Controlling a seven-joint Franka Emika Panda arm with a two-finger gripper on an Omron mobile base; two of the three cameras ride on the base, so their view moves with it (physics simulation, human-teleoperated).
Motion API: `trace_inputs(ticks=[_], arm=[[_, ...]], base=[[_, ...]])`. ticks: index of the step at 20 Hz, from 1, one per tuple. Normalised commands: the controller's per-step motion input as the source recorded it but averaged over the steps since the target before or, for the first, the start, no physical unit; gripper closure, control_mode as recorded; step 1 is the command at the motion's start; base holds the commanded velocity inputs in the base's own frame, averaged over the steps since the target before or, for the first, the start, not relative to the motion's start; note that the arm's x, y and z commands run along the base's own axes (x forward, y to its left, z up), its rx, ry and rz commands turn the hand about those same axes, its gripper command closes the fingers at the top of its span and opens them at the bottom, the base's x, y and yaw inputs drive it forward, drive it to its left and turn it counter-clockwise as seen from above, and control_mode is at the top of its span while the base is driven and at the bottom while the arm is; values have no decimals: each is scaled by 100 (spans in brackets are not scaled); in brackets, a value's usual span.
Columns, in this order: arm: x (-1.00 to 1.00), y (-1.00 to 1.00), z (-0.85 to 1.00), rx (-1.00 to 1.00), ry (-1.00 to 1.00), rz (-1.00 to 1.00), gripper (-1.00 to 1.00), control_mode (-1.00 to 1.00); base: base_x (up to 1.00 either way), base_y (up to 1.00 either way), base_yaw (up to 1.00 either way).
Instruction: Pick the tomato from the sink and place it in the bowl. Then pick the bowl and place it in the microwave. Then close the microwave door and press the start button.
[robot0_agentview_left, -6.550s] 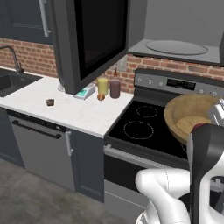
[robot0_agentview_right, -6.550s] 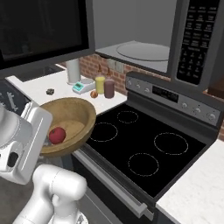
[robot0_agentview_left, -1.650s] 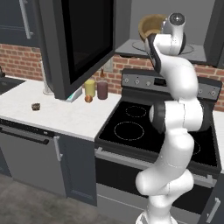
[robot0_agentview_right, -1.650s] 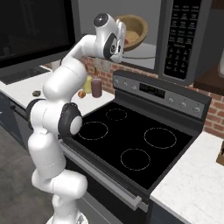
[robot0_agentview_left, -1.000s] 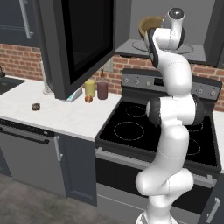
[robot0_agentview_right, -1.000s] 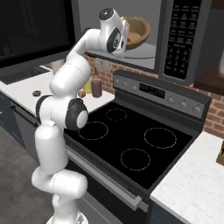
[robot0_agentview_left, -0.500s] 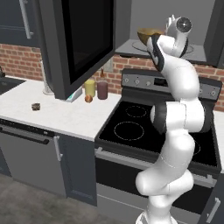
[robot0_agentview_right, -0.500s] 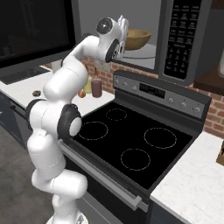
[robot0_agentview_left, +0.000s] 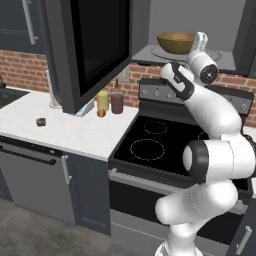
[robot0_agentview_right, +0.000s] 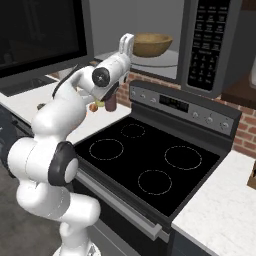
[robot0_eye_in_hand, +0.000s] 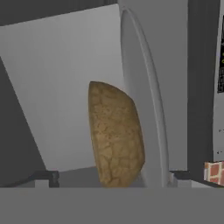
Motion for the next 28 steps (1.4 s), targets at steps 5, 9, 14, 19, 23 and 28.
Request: trace_inputs(ticks=[5, 9, 14, 19, 23, 28], arm=[[-100, 0, 49, 0, 5, -9, -100, -100], [-99, 0, 34, 0, 24, -2, -100, -100], [-99, 0, 43, -1, 35, 0, -100, -100], [-96, 0, 29, -6, 34, 0, -100, -100], [-82, 40, 10, -7, 23, 0, -100, -100], [-63, 63, 10, -5, 15, 0, -100, -100]], base=[[0, 0, 0], [0, 0, 0], [0, 0, 0], [0, 0, 0], [0, 0, 0], [0, 0, 0]])
